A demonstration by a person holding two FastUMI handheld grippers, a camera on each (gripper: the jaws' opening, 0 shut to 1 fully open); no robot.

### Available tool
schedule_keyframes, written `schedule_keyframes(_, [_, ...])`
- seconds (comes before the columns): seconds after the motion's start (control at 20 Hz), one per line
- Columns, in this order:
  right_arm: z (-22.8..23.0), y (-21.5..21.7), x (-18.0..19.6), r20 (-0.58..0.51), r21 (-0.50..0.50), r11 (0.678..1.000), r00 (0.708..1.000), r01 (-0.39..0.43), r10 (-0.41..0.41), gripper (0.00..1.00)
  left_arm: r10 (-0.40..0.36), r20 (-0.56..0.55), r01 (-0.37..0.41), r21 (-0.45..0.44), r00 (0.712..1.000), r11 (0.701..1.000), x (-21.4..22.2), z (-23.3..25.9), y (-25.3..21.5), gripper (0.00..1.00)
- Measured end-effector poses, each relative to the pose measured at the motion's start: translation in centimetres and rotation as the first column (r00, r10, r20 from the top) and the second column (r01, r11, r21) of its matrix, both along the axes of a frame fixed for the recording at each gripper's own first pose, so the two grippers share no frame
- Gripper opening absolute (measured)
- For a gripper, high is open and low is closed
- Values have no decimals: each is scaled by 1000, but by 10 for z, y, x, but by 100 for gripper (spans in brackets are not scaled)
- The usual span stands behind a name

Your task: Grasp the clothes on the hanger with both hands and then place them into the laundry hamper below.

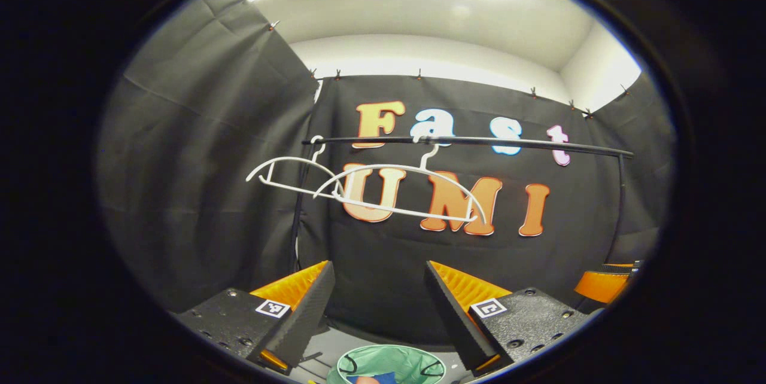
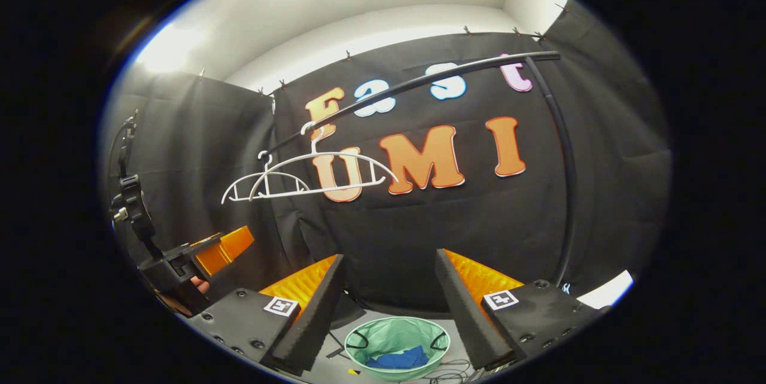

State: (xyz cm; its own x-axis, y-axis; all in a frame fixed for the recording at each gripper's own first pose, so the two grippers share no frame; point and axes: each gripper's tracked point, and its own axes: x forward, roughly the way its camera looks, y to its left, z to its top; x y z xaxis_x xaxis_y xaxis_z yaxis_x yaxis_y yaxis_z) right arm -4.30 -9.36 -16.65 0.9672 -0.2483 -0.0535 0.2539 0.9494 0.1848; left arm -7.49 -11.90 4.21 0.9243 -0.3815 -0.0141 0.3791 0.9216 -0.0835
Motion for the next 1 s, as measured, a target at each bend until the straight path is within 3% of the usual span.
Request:
schedule_keyframes(0.15, [10,0,3,40,-6,1000,999,17,-17,87,-45,-24,44,-29,999,999,-14,-1,-16,92])
schedule_keyframes(0.3, [11,2,7,33,-55,998,999,-23,25,87,-66,-35,65,-32,997,997,-12,9,-29,92])
schedule_keyframes(0.35, [13,0,3,41,-71,997,999,-26,29,97,-76,-31,75,-34,997,997,-12,13,-35,92])
schedule_keyframes(0.5, [17,0,8,55,-26,1000,998,-15,16,97,-80,-25,80,1,996,997,-15,18,-44,92])
schedule_keyframes(0.7, [18,-6,8,50,-18,1000,999,4,-3,97,-111,-83,106,-58,990,993,-14,20,-58,92])
schedule_keyframes(1.0, [17,-14,13,45,-5,1000,998,31,-31,100,-61,-11,60,-20,998,998,4,35,-49,92])
